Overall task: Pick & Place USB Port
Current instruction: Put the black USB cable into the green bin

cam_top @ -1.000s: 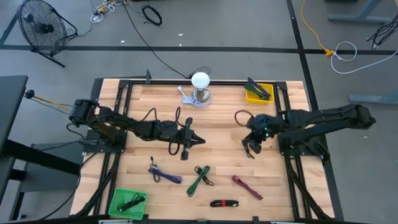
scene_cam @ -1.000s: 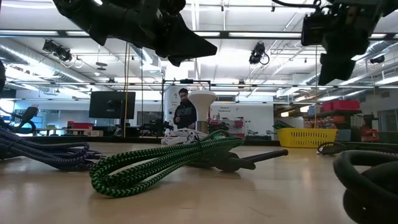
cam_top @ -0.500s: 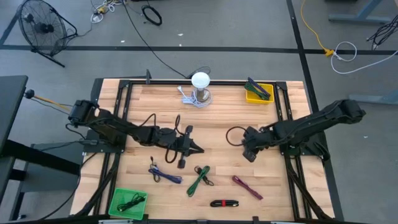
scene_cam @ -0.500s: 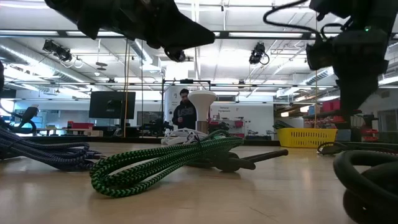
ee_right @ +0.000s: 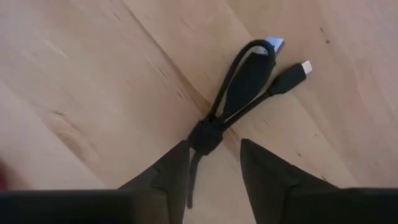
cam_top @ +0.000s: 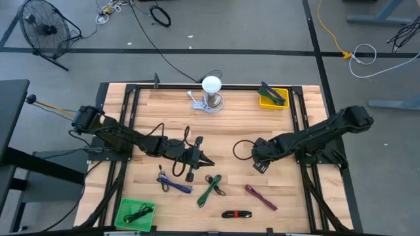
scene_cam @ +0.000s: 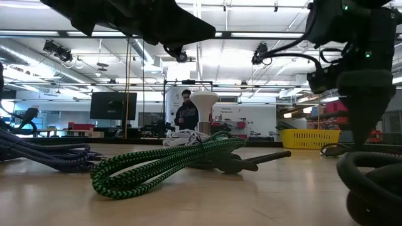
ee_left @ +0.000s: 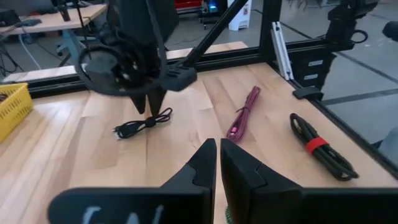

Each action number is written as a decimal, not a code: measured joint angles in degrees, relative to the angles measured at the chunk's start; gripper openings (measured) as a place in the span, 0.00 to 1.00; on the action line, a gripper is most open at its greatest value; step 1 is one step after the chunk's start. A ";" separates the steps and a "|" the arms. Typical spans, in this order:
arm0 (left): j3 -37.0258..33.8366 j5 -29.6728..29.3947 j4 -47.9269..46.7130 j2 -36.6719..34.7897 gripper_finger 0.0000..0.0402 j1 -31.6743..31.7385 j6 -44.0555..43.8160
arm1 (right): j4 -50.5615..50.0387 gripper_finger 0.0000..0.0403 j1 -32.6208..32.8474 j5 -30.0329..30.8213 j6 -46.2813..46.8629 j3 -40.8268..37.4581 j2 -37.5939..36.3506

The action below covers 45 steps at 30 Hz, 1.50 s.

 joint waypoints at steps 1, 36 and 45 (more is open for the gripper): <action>0.00 -0.05 0.00 0.00 0.07 0.00 0.44 | 0.03 0.36 -0.03 0.01 -0.40 0.00 0.57; -0.04 -0.18 3.15 -0.02 0.07 -0.02 0.59 | 1.81 0.02 -0.07 1.96 -7.11 3.49 -1.11; -0.04 -0.49 8.63 -0.07 0.07 -0.02 0.68 | 3.46 0.02 -0.01 9.51 -16.62 14.96 -10.38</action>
